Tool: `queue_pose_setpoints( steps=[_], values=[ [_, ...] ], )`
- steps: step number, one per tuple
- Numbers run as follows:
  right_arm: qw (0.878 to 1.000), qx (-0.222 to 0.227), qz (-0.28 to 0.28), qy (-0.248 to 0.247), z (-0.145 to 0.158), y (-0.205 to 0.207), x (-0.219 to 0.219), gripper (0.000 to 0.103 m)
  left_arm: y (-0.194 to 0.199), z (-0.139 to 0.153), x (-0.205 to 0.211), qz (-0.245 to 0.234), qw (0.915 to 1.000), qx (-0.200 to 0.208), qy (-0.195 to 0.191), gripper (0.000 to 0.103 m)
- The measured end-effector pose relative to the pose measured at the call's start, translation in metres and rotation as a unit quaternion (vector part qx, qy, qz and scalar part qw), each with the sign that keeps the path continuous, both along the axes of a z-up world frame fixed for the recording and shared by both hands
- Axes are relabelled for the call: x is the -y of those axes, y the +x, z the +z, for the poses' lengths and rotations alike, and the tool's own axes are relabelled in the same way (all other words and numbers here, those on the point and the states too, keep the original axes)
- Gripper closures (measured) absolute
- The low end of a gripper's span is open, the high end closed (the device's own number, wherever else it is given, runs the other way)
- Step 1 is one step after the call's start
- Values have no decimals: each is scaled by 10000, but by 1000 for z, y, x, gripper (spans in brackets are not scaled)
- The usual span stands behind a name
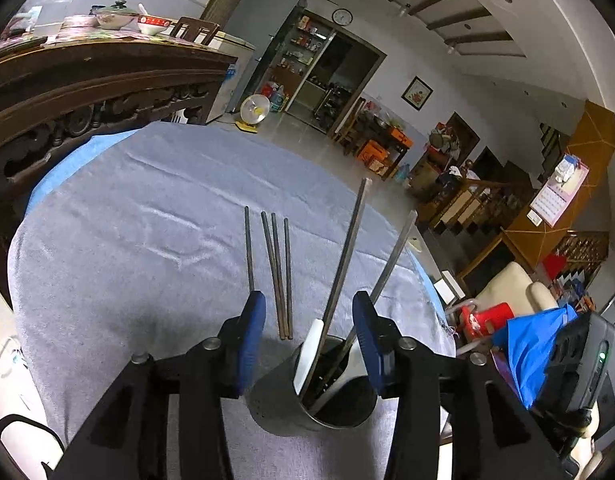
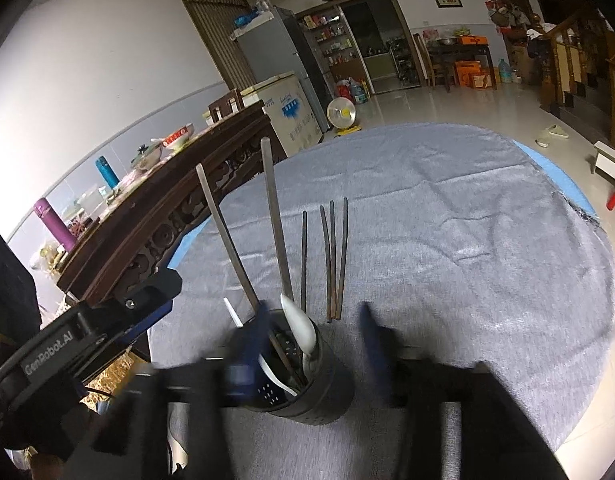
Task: Organize utensils
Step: 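Move both open tools back down over the chopsticks on the table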
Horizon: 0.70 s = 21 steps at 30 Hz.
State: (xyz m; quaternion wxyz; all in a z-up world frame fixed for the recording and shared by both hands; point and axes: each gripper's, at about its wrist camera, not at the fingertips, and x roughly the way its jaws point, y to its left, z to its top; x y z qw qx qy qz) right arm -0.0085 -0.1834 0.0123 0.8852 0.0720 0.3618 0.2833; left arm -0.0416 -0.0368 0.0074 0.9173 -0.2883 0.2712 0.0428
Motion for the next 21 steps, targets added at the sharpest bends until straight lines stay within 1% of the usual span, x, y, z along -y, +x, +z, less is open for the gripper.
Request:
queue_pose_setpoints(
  steps=[5,9,12,14,16,17,18,19,21],
  values=[
    [9998,93,-144,82,9,-1,9,42,-4,4,-17,278,9995,47,-135,57],
    [9995,58,-227,216,13,4,18,41,-4,4,-35,549,9981,7,-281,44],
    [9992,3,-257,305,14,8,22,39,-1,1,-47,654,9973,-90,-322,40],
    [9989,-63,-291,370,12,12,26,35,3,-3,-55,728,9964,-232,-379,34],
    [9983,-127,-364,447,8,15,33,32,9,-10,-62,769,9955,-410,-382,33],
    [9974,-231,-432,524,5,19,38,29,11,-14,-65,808,9947,-509,-378,32],
    [9967,-318,-476,580,2,22,42,29,15,-18,-69,837,9938,-638,-358,30],
    [9951,-479,-569,646,-4,28,49,29,21,-26,-74,846,9921,-860,-349,30],
    [9925,-724,-738,649,-16,38,59,29,25,-38,-78,871,9894,-1095,-380,30]
  ],
)
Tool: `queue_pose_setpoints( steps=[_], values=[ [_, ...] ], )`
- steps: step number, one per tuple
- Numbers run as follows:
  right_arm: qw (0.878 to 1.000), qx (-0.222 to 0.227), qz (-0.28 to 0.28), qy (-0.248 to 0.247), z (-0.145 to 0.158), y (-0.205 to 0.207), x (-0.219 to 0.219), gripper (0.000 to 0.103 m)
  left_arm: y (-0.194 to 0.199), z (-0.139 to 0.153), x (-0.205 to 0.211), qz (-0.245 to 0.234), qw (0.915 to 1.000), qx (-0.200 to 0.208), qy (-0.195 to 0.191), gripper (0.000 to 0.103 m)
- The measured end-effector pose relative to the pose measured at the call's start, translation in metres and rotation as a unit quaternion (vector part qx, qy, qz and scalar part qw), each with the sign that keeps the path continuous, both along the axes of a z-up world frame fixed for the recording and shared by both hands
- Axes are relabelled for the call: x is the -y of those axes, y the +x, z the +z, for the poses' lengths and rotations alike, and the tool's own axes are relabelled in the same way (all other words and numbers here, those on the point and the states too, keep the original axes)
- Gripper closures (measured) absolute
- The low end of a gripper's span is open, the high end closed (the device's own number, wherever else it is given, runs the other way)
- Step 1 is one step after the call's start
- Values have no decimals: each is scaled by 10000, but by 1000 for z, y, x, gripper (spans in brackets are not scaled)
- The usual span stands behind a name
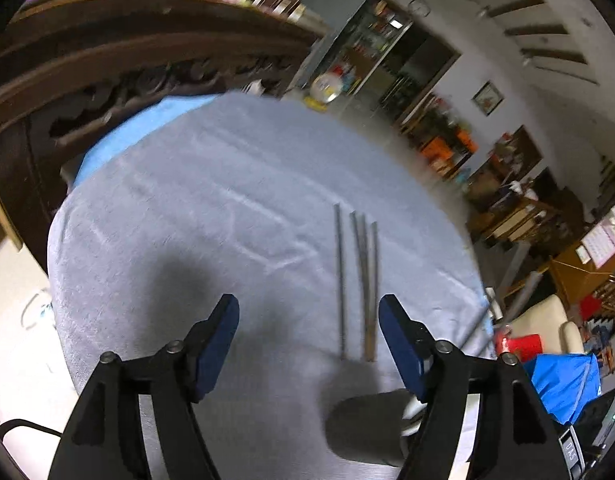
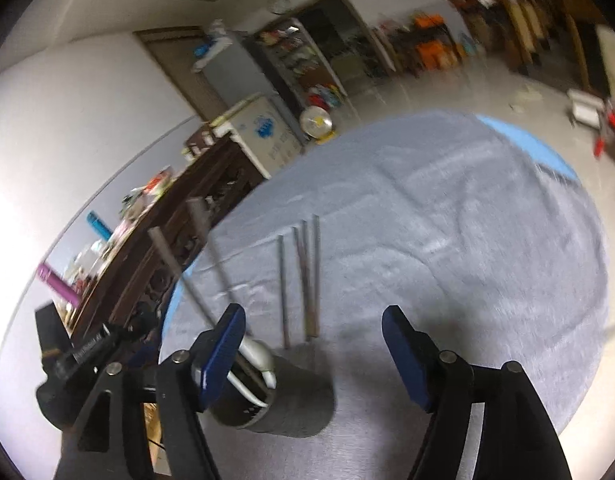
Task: Organize utensils
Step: 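Move both open tools back down over the chopsticks on the table, then grasp a flat metal chopstick with the left tool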
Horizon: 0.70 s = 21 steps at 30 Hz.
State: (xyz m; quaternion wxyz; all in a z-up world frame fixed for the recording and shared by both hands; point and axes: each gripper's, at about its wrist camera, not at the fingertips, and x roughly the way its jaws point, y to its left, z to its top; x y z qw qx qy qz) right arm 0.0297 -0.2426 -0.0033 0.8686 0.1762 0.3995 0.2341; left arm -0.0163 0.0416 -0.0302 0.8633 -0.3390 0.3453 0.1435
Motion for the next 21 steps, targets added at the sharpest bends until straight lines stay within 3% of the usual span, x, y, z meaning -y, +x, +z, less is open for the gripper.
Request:
queue_pose_setpoints(
  steps=[6,12,21],
  values=[
    [9978,-593,-174,-221,-29,24,16,29,28,-29,-15,-162,9951,-972,30,30],
    [9931,-1044,-175,-512,-53,44,21,29,68,-41,-16,-608,9809,-1806,399,30],
    [9898,-1253,-92,-670,-65,61,15,29,138,-48,-21,-918,9697,-2242,320,30]
  ],
)
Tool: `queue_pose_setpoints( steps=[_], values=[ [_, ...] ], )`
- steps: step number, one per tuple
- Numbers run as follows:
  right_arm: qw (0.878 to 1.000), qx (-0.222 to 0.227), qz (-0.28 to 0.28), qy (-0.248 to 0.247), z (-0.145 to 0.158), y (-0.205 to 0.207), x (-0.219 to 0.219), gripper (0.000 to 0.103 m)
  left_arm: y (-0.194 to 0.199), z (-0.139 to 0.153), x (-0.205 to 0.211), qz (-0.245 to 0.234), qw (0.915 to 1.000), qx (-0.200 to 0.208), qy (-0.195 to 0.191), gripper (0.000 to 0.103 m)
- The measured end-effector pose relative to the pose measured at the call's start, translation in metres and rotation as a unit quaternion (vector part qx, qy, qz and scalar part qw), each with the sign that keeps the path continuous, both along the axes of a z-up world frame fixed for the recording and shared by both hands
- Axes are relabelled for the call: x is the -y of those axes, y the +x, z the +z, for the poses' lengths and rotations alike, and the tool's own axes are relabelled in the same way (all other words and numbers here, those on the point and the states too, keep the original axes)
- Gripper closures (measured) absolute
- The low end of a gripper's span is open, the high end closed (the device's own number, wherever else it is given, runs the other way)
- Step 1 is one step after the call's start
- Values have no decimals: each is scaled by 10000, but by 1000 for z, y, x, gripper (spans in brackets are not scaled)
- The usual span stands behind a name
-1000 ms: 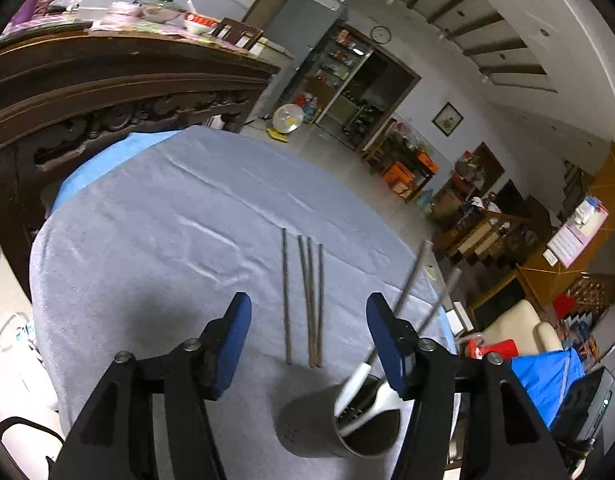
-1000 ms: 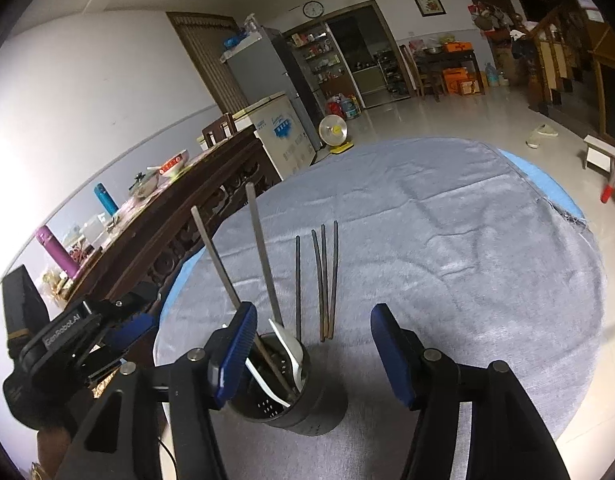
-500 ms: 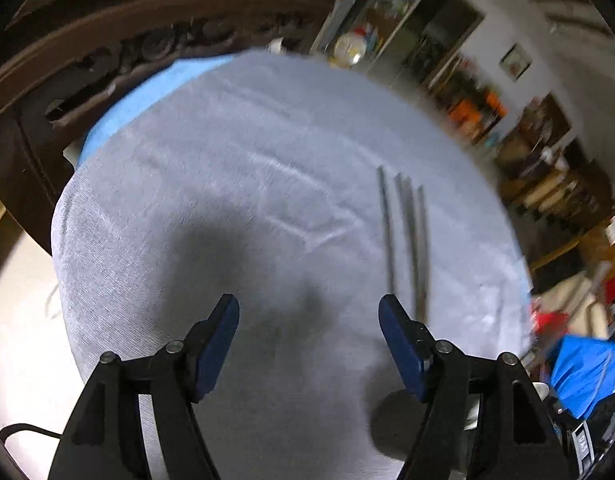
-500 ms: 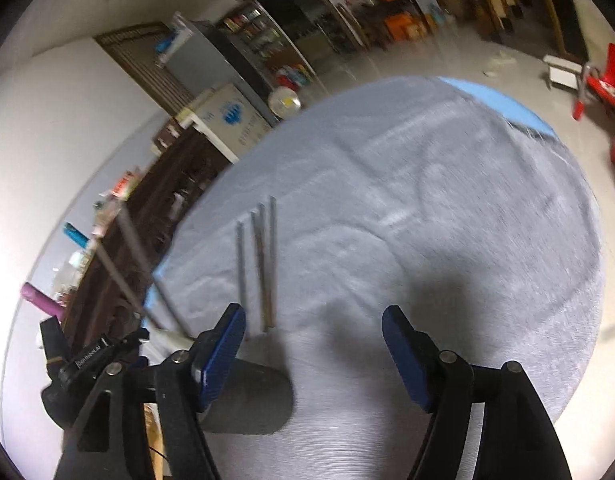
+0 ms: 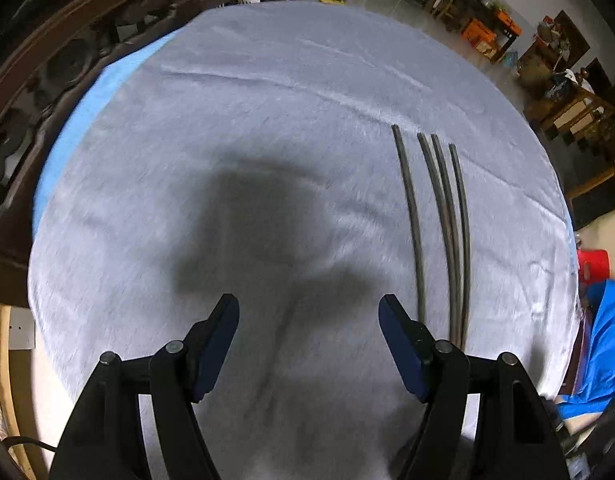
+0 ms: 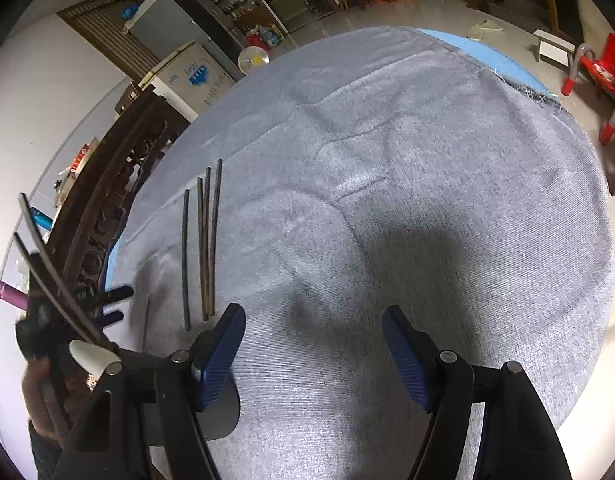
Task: Organize utensils
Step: 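Grasp a flat metal chopstick with the left tool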
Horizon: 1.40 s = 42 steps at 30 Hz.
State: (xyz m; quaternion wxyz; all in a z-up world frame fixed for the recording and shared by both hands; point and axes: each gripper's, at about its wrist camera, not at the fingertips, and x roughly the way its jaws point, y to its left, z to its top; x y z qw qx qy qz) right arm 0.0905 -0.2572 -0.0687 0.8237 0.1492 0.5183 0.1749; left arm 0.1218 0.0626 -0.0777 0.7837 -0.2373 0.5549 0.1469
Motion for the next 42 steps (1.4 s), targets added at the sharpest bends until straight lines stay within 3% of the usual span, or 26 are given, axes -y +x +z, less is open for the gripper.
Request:
queue_pose_setpoints(
  steps=[8,12,17,20,21,26,28,35,41,42],
  values=[
    [9992,-57,271,-278,7,24,-8,29,66,-2,8,-164,9986,-493,-118,30],
    [9986,6,400,-357,16,40,-14,29,95,-12,5,5,9969,-726,-313,30],
    [9965,-87,664,-499,15,58,-24,29,113,-22,11,40,9951,-908,-387,33],
    [9941,-153,853,-656,16,77,-32,29,122,-28,16,-31,9941,-1043,-310,48],
    [9936,-155,873,-701,18,83,-34,29,125,-31,17,-51,9933,-1116,-312,58],
    [9917,-110,1012,-790,23,99,-43,29,133,-30,19,-113,9929,-1173,-131,70],
    [9904,-183,1103,-810,21,103,-48,29,137,-29,24,-334,9915,-1250,-97,85],
    [9827,-394,1513,-995,16,121,-75,29,177,-31,33,-894,9803,-1760,-43,96],
    [9768,-648,1711,-1114,7,138,-92,29,203,-30,40,-2029,9574,-2044,204,98],
    [9757,-698,1746,-1128,5,140,-95,29,207,-30,42,-2295,9496,-2103,362,98]
  ],
)
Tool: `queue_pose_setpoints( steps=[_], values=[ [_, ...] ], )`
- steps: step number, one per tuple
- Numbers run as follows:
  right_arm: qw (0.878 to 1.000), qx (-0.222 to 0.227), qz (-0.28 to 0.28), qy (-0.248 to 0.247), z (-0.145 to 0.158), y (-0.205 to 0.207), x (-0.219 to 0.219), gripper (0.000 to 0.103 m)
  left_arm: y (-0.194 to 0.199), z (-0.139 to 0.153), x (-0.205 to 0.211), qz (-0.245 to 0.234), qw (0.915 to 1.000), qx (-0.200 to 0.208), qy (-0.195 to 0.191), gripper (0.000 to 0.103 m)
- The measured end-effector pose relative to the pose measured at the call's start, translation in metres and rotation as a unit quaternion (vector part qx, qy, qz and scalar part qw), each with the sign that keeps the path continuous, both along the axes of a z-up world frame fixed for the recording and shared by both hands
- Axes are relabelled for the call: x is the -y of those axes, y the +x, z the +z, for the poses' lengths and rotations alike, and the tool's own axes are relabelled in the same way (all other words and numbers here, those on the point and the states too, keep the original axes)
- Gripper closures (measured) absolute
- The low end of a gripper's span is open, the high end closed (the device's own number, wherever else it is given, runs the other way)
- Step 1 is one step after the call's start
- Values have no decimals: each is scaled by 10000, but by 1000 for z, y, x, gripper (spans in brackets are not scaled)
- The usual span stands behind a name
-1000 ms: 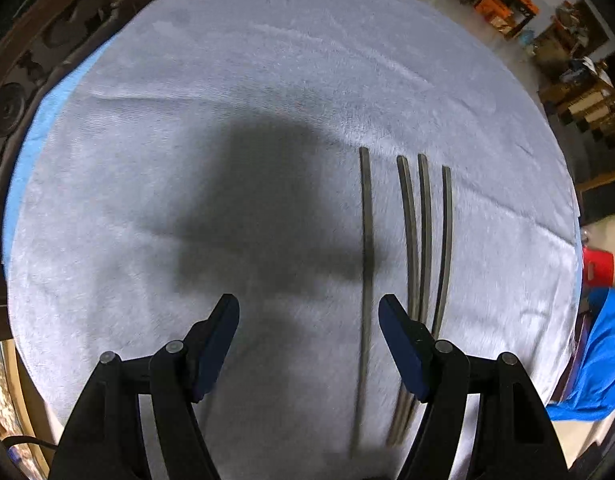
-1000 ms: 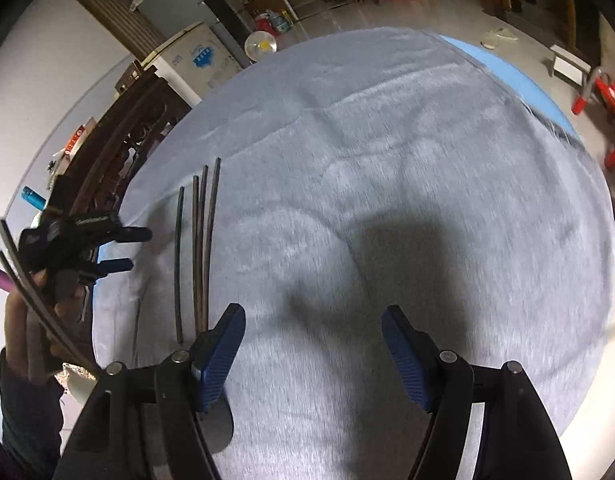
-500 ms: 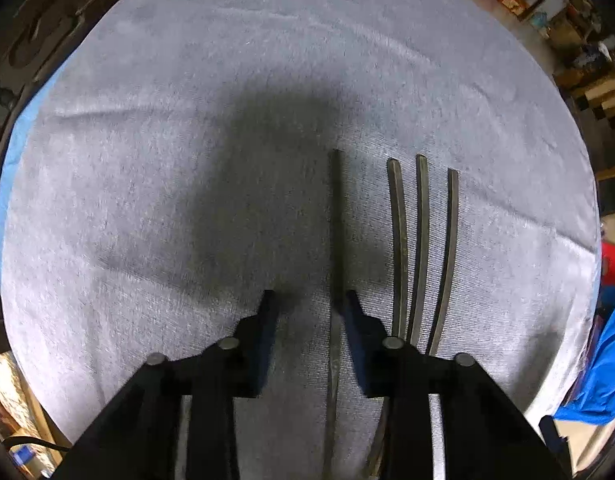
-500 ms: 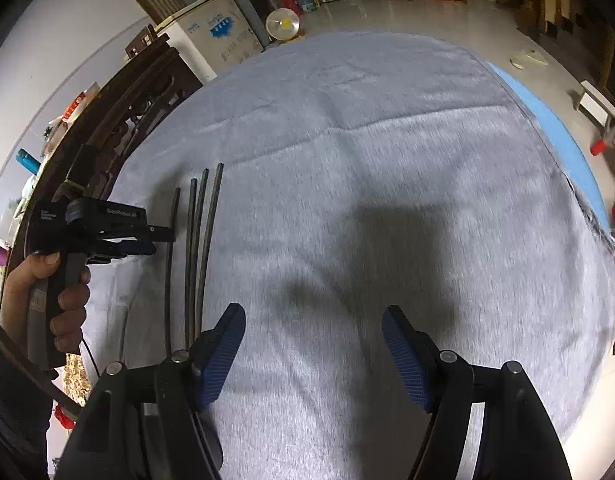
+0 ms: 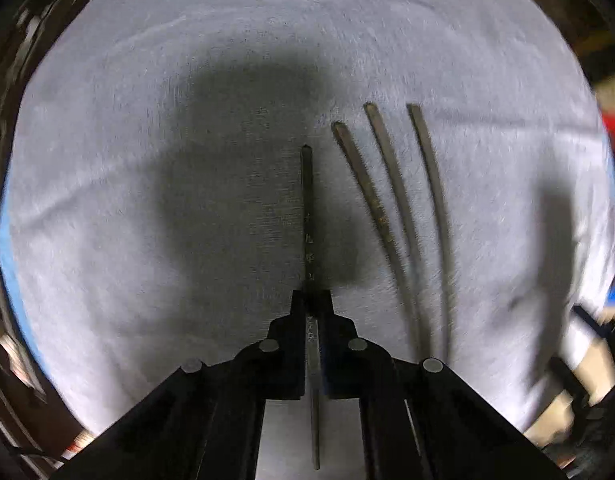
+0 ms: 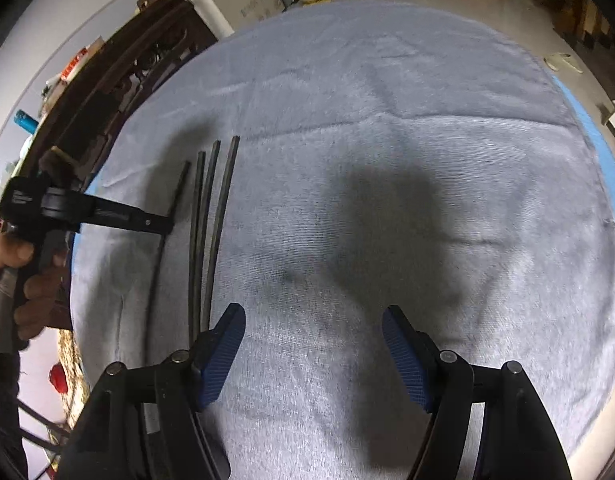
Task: Organize utensils
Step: 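Grasp a flat metal chopstick with the left tool, then grasp another flat metal chopstick with the right tool while the left tool holds its chopstick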
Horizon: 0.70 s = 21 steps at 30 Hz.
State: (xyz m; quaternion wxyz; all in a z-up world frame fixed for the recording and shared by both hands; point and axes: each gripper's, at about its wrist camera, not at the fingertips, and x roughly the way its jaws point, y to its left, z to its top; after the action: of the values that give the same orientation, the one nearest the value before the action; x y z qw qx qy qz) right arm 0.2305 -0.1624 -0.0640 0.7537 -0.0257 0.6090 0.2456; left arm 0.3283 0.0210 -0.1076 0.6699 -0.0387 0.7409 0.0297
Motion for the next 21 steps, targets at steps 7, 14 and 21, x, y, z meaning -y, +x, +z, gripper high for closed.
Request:
queue_pose_setpoints(
  steps=[7,14,21],
  values=[
    [9991,-358,243,-42,-10,22,-39,29,-22,1,-9,-142,9998,113,-10,98],
    [9976,-377,411,-401,-12,45,-94,53,-48,10,-37,178,9990,303,-292,97],
    [9937,-379,680,-811,-24,49,-136,65,-70,7,-51,240,9982,384,-394,96]
  ],
)
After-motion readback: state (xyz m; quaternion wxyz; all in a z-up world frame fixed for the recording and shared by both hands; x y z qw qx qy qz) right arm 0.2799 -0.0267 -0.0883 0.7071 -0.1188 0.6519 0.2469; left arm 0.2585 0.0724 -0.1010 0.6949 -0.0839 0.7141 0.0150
